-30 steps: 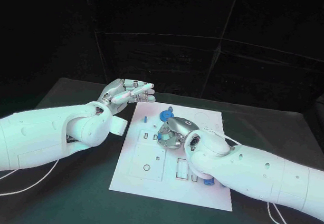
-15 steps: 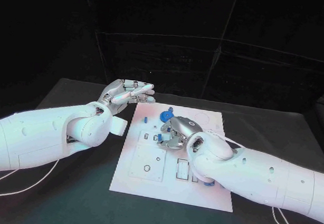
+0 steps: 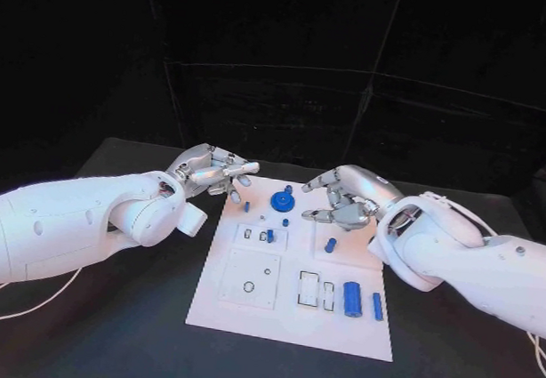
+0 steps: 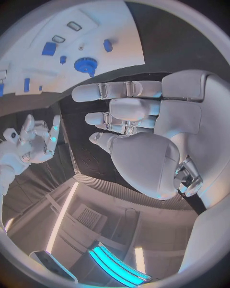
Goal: Assemble the parts on the task board
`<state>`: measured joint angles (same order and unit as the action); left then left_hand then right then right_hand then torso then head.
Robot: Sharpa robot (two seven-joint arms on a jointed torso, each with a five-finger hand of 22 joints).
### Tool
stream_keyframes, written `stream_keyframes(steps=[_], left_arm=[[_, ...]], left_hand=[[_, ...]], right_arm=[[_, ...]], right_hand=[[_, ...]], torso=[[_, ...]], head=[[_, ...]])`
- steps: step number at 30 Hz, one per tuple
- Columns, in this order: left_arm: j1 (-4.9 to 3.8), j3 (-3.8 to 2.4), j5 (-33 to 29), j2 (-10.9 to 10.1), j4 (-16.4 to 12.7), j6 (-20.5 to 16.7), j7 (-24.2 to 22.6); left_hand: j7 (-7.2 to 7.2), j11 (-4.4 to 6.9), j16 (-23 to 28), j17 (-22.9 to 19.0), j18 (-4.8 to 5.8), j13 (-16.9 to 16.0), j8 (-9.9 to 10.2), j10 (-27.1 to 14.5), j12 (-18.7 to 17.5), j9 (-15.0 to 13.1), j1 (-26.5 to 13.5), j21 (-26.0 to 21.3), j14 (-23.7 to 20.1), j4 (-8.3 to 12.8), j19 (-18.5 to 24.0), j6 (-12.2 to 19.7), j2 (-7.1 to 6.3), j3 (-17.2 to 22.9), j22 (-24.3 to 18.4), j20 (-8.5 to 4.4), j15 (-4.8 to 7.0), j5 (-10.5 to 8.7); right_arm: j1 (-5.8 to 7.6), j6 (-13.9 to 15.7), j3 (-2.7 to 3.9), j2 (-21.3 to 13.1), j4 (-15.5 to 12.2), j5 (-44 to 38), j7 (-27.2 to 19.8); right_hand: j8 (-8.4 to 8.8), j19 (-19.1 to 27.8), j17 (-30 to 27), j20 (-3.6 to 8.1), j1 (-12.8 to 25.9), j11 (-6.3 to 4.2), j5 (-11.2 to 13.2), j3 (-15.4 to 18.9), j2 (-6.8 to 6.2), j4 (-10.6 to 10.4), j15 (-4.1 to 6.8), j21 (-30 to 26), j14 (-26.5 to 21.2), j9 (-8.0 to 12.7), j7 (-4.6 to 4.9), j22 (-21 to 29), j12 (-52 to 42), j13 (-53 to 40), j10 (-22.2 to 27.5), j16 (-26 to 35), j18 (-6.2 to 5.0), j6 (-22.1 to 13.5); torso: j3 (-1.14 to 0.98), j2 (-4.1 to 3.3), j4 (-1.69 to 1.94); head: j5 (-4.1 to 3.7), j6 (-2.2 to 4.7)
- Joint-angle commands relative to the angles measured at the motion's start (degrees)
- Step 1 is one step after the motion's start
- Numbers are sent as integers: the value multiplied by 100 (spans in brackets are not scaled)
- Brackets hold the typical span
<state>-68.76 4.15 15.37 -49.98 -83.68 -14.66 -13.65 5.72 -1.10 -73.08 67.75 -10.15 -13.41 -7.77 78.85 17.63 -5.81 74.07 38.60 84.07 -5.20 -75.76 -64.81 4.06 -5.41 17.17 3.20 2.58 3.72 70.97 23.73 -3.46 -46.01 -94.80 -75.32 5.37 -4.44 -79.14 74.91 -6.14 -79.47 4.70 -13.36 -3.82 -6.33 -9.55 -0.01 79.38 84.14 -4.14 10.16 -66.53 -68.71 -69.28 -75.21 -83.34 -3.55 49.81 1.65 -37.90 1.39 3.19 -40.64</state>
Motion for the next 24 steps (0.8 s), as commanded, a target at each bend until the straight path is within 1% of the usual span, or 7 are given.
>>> stream_keyframes(steps=[1, 5, 9, 11, 14, 18, 24], left_arm=[[-81, -8, 1597, 35, 15, 482, 1713], [-241, -9, 2648, 152, 75, 1105, 2750], [-403, -9, 3488, 347, 146, 1647, 3546], [-483, -9, 3737, 481, 211, 1847, 3848], [-560, -8, 3973, 667, 319, 1987, 4157], [-637, 28, 4202, 944, 490, 2106, 4431], [-752, 206, 4323, 1277, 663, 2261, 4672]], left_hand=[[-21, 14, -662, 802, 81, -316, -76, 31, 314, -58, -236, 634, 427, -185, -107, 14, -6, -81, 711, -30, 43, -11], [-86, 71, -1386, 1765, 386, -1163, -379, -229, 1179, -270, -450, 2595, 509, -493, -627, 77, 0, -238, 3217, -85, 95, -19], [-106, 133, -1687, 2216, 539, -2561, -831, -472, 2604, -575, -427, 3481, 591, -683, -844, 234, 49, -339, 4427, -117, 128, -26], [-146, 185, -1692, 2225, 565, -3588, -1250, -514, 3639, -893, -429, 3678, 593, -820, -853, 418, 29, -455, 4683, -141, 165, -35], [-206, 167, -1692, 2225, 600, -4174, -1522, -399, 4192, -1098, -573, 3838, 593, -1003, -891, 471, 90, -566, 4945, -155, 166, -16], [-253, 205, -1692, 2225, 632, -4481, -1808, -345, 4488, -1342, -839, 3961, 593, -1135, -922, 546, 58, -805, 5143, -179, 213, -90], [-293, 249, -1692, 2225, 676, -4729, -2049, -276, 4717, -1571, -973, 4121, 593, -1139, -973, 649, 38, -1028, 5413, -222, 246, -104]], right_arm=[[118, -406, -3, -179, -62, 1121, -668], [222, -424, -3, -357, -20, 1397, -694], [279, -427, -4, -458, 86, 1545, -685], [289, -425, -4, -465, 135, 1572, -675], [297, -424, -4, -461, 189, 1591, -655], [304, -452, -4, -440, 246, 1604, -636], [307, -523, -4, -422, 274, 1610, -583]], right_hand=[[-44, 28, 281, 2, -38, -11, -41, 40, 38, -12, -6, -32, 280, -6, -39, 8, 12, 2, 22, 27, -110, 29], [-62, 23, 279, 9, -58, -21, -86, 47, 74, -14, 3, -41, 283, -11, -49, 11, 4, -1, 9, 36, -110, 57], [-75, 19, 272, 13, -65, -26, -101, 55, 85, -16, 7, -44, 284, -14, -55, 11, 3, 0, 4, 43, -109, 75], [-75, 19, 272, 13, -65, -26, -101, 55, 85, -16, 7, -44, 284, -14, -55, 11, 3, 0, 4, 43, -109, 75], [-78, 20, 268, 14, -65, -27, -103, 57, 87, -17, 8, -46, 283, -15, -56, 16, -2, -4, 0, 46, -110, 79], [-80, 25, 260, 15, -64, -28, -104, 59, 88, -18, 9, -52, 282, -15, -56, 27, 6, 4, 5, 51, -112, 81], [-83, 30, 250, 17, -67, -29, -117, 63, 91, -19, 11, -60, 280, -16, -58, 41, 17, 16, 12, 59, -115, 85]], torso=[[-42, 61, -58], [-67, 90, -84], [-98, 131, -112], [-109, 143, -118], [-117, 150, -129], [-119, 141, -123], [-104, 133, -121]], head=[[39, -26], [67, -37], [102, -62], [105, -67], [112, -85], [122, -80], [141, -96]])
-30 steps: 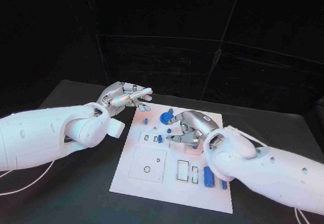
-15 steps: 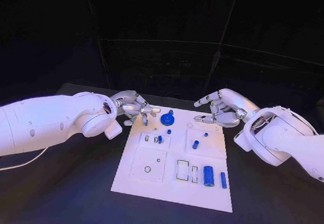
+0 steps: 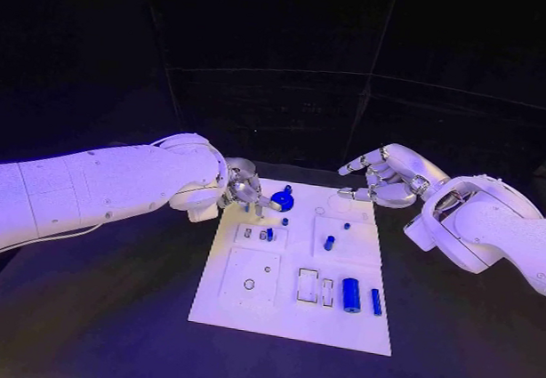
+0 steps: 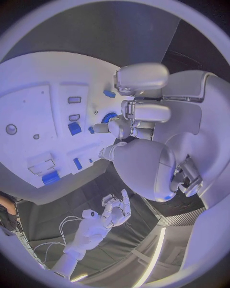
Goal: Assemble the parts on the task board
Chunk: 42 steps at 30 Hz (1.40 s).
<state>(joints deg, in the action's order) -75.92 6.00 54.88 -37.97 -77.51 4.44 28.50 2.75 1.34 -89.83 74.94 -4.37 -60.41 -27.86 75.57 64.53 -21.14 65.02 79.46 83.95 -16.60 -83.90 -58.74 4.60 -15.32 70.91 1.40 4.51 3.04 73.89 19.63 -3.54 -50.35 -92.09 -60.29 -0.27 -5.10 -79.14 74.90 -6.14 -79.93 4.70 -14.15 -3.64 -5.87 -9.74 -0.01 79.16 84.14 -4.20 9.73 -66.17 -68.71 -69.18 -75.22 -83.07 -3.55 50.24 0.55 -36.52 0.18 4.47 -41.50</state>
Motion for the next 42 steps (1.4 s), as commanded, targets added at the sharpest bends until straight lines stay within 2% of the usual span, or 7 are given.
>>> stream_keyframes(steps=[1, 5, 11, 14, 16, 32, 42], left_arm=[[-49, 47, 381, 125, 74, 388, 491], [-77, 108, 399, 288, 171, 560, 610], [-90, 156, 409, 505, 347, 886, 779], [-92, 180, 410, 583, 418, 964, 811], [-93, 192, 411, 636, 465, 1007, 827], [-87, 233, 411, 941, 772, 1251, 887], [-84, 253, 410, 1041, 843, 1300, 866]], left_hand=[[3, 5, -17, 1506, 100, -34, -48, 53, 31, -44, -71, 39, 605, 0, -160, 45, -17, -44, 46, -43, 54, -37], [-6, 12, -17, 1506, 105, -73, -134, 52, 64, -134, -111, 61, 605, 1, -161, 103, 8, -119, 81, -52, 63, -36], [-6, 12, -17, 1506, 106, -76, -208, 28, 62, -218, -55, 70, 605, 26, -154, 171, 56, -146, 95, -55, 63, -35], [-4, 10, -17, 1506, 106, -78, -238, 18, 62, -253, -12, 72, 605, 35, -150, 200, 81, -146, 98, -54, 61, -34], [-2, 9, -17, 1506, 105, -80, -251, 15, 62, -269, 6, 72, 605, 39, -148, 213, 92, -146, 98, -53, 60, -33], [4, 2, -17, 1506, 106, -93, -320, -1, 68, -350, 101, 82, 605, 57, -141, 279, 156, -139, 116, -45, 53, -32], [6, -1, -17, 1506, 107, -104, -358, -5, 75, -395, 157, 88, 605, 69, -138, 311, 195, -126, 128, -40, 49, -30]], right_arm=[[15, -119, 3, 18, 8, 107, -11], [16, -138, 3, 46, 24, 107, 17], [16, -148, 3, 75, 54, 108, 52], [16, -150, 3, 82, 62, 107, 63], [16, -154, 3, 91, 71, 107, 70], [16, -178, 3, 151, 136, 107, 92], [16, -182, 3, 183, 161, 107, 97]], right_hand=[[-18, 36, 242, 18, -23, -31, -45, 50, 42, 0, 13, -46, 279, -9, -16, 19, 22, 10, 15, 39, -117, 42], [-20, 36, 239, 19, -24, -32, -54, 56, 40, -1, 14, -49, 279, -9, -17, 22, 26, 14, 18, 42, -118, 43], [-23, 37, 229, 23, -28, -35, -85, 68, 40, -4, 17, -57, 278, -9, -19, 33, 31, 20, 20, 51, -119, 43], [-23, 37, 229, 23, -28, -35, -85, 68, 40, -4, 17, -57, 278, -9, -19, 33, 31, 20, 20, 51, -119, 43], [-24, 37, 228, 25, -30, -35, -101, 74, 41, -5, 19, -61, 279, -8, -20, 38, 33, 22, 20, 54, -120, 43], [-32, 40, 214, 32, -17, -38, -144, 108, 48, -29, 24, -81, 280, -6, -23, 64, 46, 37, 26, 70, -123, 43], [-33, 44, 204, 33, -9, -39, -145, 117, 52, -38, 24, -89, 278, -6, -23, 77, 51, 43, 29, 78, -125, 42]], torso=[[3, -6, 0], [7, -9, -3], [16, -7, 6], [14, -12, 2], [21, -12, 3], [22, -13, 6], [20, -12, 3]], head=[[15, -12], [18, -26], [22, -56], [32, -69], [31, -70], [39, -112], [39, -142]])
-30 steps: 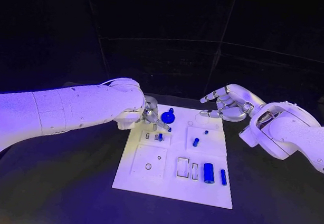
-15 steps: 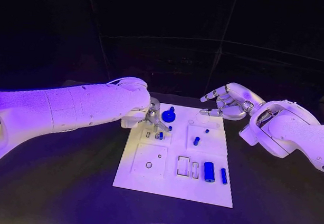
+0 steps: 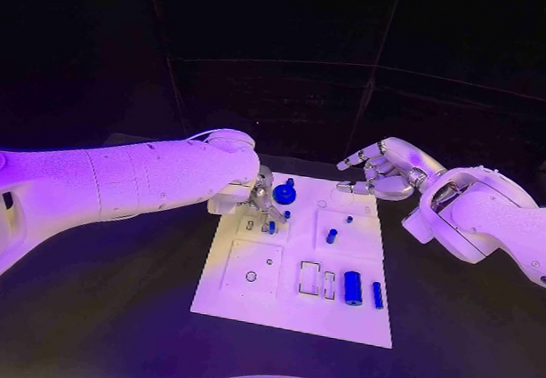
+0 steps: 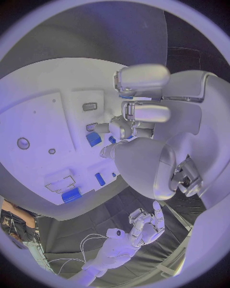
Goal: Assemble the parts on the task board
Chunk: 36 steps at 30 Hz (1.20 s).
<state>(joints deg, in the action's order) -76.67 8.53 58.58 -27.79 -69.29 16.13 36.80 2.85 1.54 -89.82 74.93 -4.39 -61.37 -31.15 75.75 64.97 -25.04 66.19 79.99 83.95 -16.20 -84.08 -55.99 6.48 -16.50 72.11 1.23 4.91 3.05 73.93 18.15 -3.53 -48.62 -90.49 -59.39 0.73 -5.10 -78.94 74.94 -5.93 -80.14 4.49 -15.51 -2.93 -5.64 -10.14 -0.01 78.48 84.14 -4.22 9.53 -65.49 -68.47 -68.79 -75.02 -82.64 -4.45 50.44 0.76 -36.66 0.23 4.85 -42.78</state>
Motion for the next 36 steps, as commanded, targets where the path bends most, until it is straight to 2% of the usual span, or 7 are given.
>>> stream_keyframes(steps=[1, 14, 20, 28, 33, 36], left_arm=[[-8, 1, 40, 34, 33, 142, 34], [6, 37, 39, 154, 155, 223, 6], [8, 43, 39, 176, 172, 215, -11], [9, 46, 37, 192, 182, 280, -5], [9, 48, 33, 207, 199, 294, 7], [9, 48, 31, 214, 202, 310, -2]], left_hand=[[-3, -21, -18, 1507, 110, -9, -36, -24, 32, -14, 55, 36, 605, 35, -120, 43, 13, -4, 9, -22, 9, -31], [-1, -24, -18, 1507, 111, -27, -94, -27, 44, -84, 176, 46, 605, 88, -116, 89, 59, 38, 29, -15, 5, -30], [3, -27, -18, 1507, 110, -30, -131, -35, 42, -134, 292, 48, 605, 151, -111, 131, 101, 101, 33, -11, 2, -29], [5, -29, -18, 1507, 113, -42, -159, -33, 50, -170, 359, 59, 605, 201, -112, 154, 94, 133, 55, -7, -1, -30], [7, -31, -18, 1507, 114, -45, -180, -35, 50, -199, 424, 62, 605, 253, -110, 173, 99, 170, 62, -5, -3, -29], [10, -33, -18, 1507, 113, -43, -206, -42, 43, -238, 583, 63, 605, 374, -106, 203, 143, 281, 67, -3, -3, -29]], right_arm=[[13, -35, 3, 13, 3, 18, -2], [12, -49, 3, 47, 19, 18, -7], [12, -61, 3, 62, 38, 18, -6], [12, -88, 3, 80, 59, 18, -4], [12, -90, 3, 88, 68, 18, -4], [12, -98, 3, 94, 72, 18, -1]], right_hand=[[-33, 24, 200, 12, 12, -18, -9, 46, 29, 2, 24, -20, 278, -4, -4, 9, 28, 5, 8, 35, -35, 22], [-38, 21, 200, 14, 7, -20, -34, 49, 42, -3, 26, -23, 279, -4, -6, 11, 26, 5, 7, 38, -35, 25], [-43, 22, 198, 16, -5, -23, -59, 51, 51, -2, 28, -29, 280, -4, -8, 20, 26, 5, 6, 42, -37, 30], [-48, 11, 218, 18, -15, -25, -87, 52, 63, -2, 30, -22, 286, -5, -9, 1, 12, -7, -4, 32, -33, 34], [-51, 11, 215, 19, -23, -26, -101, 52, 70, -1, 31, -26, 287, -5, -11, 7, 13, -5, -4, 35, -33, 37], [-54, 10, 218, 20, -29, -27, -113, 52, 75, -1, 32, -27, 288, -6, -12, 7, 11, -6, -6, 34, -33, 40]], torso=[[-2, 2, -1], [-2, 0, -3], [-3, 4, 2], [-4, 4, 3], [-3, 3, 3], [-4, 3, 2]], head=[[-1, -17], [-2, -51], [-4, -64], [-2, -85], [-3, -91], [-2, -94]])
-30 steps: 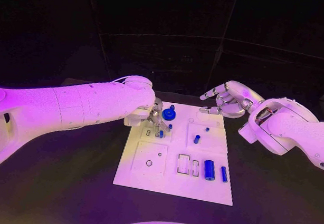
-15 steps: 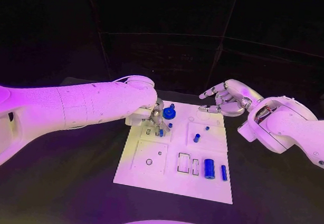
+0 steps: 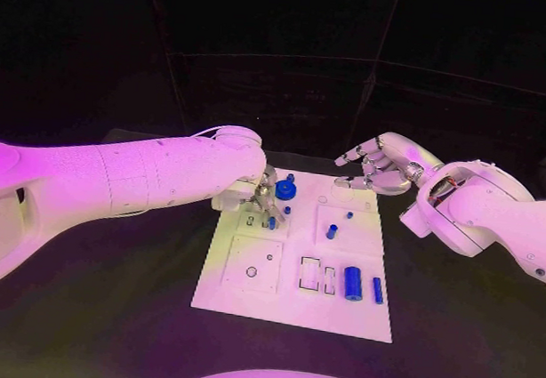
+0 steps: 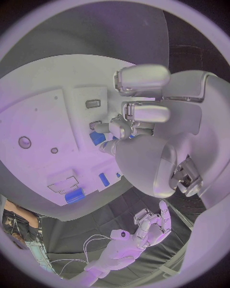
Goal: Assemble the parts on the task board
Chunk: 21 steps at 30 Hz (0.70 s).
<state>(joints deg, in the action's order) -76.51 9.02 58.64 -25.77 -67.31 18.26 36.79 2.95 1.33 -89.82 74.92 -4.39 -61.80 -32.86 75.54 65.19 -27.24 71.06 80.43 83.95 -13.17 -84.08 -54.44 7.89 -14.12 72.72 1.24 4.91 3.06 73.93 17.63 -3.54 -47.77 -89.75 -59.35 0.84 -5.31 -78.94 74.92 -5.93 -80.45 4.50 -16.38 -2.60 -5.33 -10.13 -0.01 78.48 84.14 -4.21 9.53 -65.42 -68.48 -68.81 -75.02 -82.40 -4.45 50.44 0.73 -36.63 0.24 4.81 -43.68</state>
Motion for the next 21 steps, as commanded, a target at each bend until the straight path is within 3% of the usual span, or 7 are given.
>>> stream_keyframes(steps=[1, 7, 17, 21], left_arm=[[-7, -1, 25, 14, 4, 107, -5], [-7, -1, 24, 21, -6, 175, -22], [-7, -1, 24, 25, -16, 151, -35], [-6, -1, 24, 20, -16, 89, -60]], left_hand=[[2, -12, -18, 1508, 113, 0, -41, -23, 18, -29, 136, 19, 605, 105, -105, 58, 12, 74, 7, -4, -4, -29], [2, -11, -18, 1508, 114, -3, -55, -29, 11, -64, 271, 23, 605, 239, -102, 94, 14, 185, 21, 0, -5, -28], [2, -11, -18, 1508, 117, -10, -58, -26, 15, -73, 298, 33, 605, 277, -106, 101, -7, 205, 39, 1, -6, -28], [-17, 6, -18, 1508, 115, -7, -60, -31, 6, -88, 441, 29, 605, 390, -102, 111, 49, 330, 36, -1, 2, -26]], right_arm=[[13, -49, 3, 10, -1, 14, -12], [13, -62, 3, 17, 2, 14, -11], [12, -67, 3, 36, 12, 14, -15], [12, -68, 3, 43, 18, 14, -16]], right_hand=[[-33, 10, 220, 20, 2, -27, -26, 20, 44, -1, 33, -27, 288, -7, -12, 0, 12, -5, -5, 9, -34, 40], [-36, 7, 224, 21, -3, -29, -38, 20, 49, 0, 34, -26, 290, -7, -13, -3, 7, -8, -9, 8, -33, 42], [-36, 7, 224, 21, -3, -29, -38, 20, 49, 0, 34, -26, 290, -7, -13, -3, 7, -8, -9, 8, -33, 42], [-36, 7, 224, 21, -3, -29, -38, 20, 49, 0, 34, -26, 290, -7, -13, -3, 7, -8, -9, 8, -33, 42]], torso=[[0, 0, 1], [2, 3, -1], [0, 2, 1], [0, 0, 2]], head=[[2, -4], [-3, -25], [-7, -26], [-6, -28]])
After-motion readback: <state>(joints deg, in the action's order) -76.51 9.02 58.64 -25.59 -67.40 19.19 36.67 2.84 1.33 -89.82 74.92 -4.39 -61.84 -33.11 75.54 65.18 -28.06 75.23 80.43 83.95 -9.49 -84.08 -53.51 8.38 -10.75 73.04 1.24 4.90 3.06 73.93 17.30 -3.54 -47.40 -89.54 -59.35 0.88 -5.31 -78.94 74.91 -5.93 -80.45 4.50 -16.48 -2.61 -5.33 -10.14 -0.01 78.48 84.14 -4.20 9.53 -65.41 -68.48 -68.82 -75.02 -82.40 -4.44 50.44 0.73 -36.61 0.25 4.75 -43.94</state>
